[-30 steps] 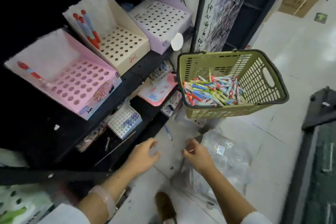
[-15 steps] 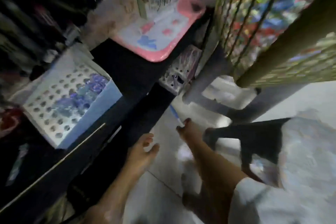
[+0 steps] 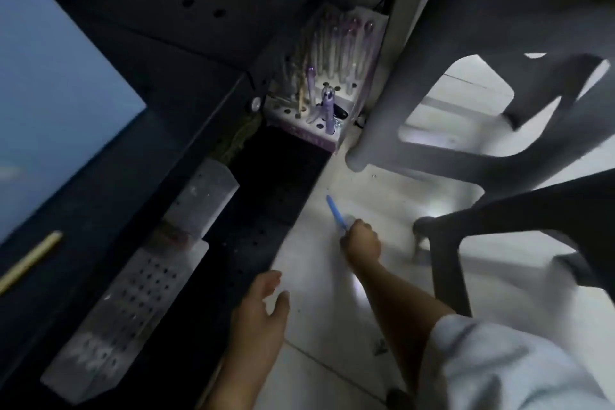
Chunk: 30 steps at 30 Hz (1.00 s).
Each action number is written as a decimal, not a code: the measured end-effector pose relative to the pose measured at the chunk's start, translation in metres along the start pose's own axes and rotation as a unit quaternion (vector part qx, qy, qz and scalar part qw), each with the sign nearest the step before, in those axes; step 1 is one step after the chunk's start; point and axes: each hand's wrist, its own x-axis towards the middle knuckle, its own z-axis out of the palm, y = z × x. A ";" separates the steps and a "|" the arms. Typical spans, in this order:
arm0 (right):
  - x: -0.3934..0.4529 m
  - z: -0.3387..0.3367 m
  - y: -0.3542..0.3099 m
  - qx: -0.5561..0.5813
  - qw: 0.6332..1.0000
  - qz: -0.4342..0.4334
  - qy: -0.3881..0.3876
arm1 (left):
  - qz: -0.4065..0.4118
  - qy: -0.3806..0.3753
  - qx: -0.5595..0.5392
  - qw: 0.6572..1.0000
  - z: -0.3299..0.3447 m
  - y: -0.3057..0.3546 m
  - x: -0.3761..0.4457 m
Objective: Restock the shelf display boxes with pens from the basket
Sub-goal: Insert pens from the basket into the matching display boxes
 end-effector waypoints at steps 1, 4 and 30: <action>-0.021 -0.007 -0.006 0.075 0.996 0.047 -0.020 | 0.000 -0.015 0.016 1.000 -0.001 0.011 -0.016; -0.103 -0.041 -0.032 0.272 0.951 0.126 -0.073 | 0.024 -0.078 0.072 0.994 -0.012 0.061 -0.069; -0.441 -0.770 -0.193 0.272 0.838 -0.419 -0.222 | 0.286 0.106 0.085 0.949 -0.213 0.600 -0.416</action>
